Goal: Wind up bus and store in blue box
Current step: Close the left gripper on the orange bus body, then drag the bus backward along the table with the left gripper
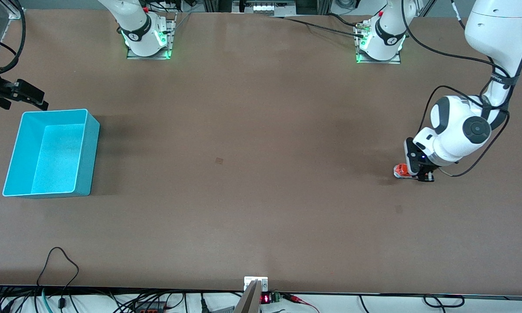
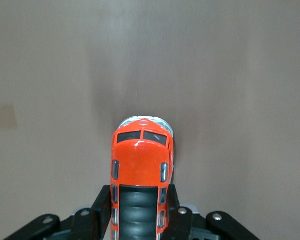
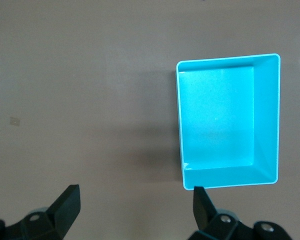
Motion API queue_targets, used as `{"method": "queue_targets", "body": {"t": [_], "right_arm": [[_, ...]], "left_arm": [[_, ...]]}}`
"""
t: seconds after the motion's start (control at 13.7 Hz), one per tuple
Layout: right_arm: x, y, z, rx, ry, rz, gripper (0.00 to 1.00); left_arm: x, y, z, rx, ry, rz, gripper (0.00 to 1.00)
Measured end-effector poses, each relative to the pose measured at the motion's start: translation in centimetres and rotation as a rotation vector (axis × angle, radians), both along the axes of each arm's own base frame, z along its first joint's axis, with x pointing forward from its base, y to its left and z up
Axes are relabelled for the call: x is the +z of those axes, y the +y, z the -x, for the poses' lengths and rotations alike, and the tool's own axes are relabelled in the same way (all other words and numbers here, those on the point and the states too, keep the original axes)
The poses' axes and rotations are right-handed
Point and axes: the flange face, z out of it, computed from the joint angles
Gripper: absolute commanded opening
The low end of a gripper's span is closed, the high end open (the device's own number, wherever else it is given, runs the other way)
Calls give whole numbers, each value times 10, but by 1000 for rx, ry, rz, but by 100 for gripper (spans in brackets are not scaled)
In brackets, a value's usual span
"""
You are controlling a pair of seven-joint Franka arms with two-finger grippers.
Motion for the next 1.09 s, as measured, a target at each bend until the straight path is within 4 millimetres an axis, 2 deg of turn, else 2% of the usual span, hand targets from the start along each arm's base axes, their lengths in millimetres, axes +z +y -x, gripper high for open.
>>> {"method": "queue_targets", "body": {"t": [0.36, 0.51, 0.73, 1.09], "right_arm": [[0, 0, 0, 0, 0, 0, 100], [0, 0, 0, 0, 0, 0, 100], [0, 0, 0, 0, 0, 0, 100], [0, 0, 0, 0, 0, 0, 100]], "left_arm": [[-1, 98, -6, -41, -7, -10, 30], [-1, 130, -6, -42, -15, -14, 30], [-1, 152, -5, -25, -22, -17, 30], [0, 168, -4, -44, -27, -21, 30]]}}
